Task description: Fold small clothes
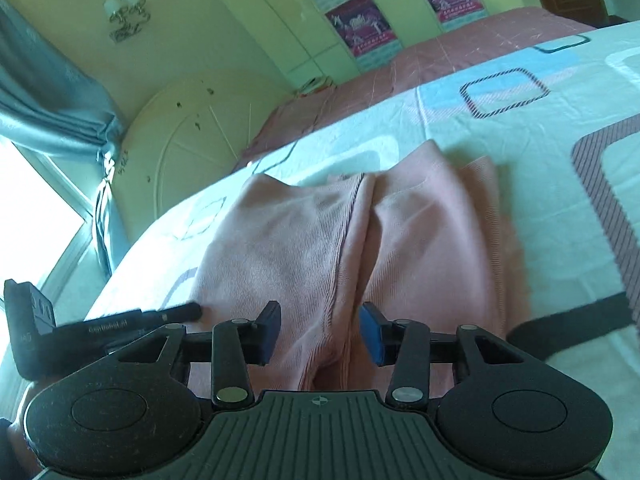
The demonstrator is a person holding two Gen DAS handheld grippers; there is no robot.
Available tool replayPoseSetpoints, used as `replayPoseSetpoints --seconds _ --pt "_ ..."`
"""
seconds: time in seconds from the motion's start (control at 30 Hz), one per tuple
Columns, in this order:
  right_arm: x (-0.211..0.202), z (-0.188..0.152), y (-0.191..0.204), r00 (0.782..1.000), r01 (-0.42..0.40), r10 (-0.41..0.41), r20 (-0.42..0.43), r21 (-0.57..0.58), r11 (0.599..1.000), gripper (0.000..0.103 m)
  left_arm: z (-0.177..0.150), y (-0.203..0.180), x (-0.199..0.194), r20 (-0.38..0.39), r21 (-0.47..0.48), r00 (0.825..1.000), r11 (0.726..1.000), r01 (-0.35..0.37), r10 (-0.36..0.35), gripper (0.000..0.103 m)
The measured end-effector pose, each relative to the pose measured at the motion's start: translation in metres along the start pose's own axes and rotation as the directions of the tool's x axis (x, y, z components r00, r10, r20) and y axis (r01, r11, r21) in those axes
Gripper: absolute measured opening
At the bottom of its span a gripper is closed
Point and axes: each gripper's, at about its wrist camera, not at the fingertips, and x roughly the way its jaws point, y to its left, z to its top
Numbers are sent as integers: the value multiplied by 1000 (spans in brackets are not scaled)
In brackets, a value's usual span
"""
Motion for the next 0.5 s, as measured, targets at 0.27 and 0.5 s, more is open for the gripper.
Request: replayPoseSetpoints --seconds 0.27,0.5 --pt "38 9 -3 998 9 -11 -62 -36 999 44 -8 5 9 -2 19 1000 1000 14 -14 39" --pt "56 9 -7 995 6 -8 -100 -18 1000 42 -4 21 12 -35 -16 995 995 94 -95 41"
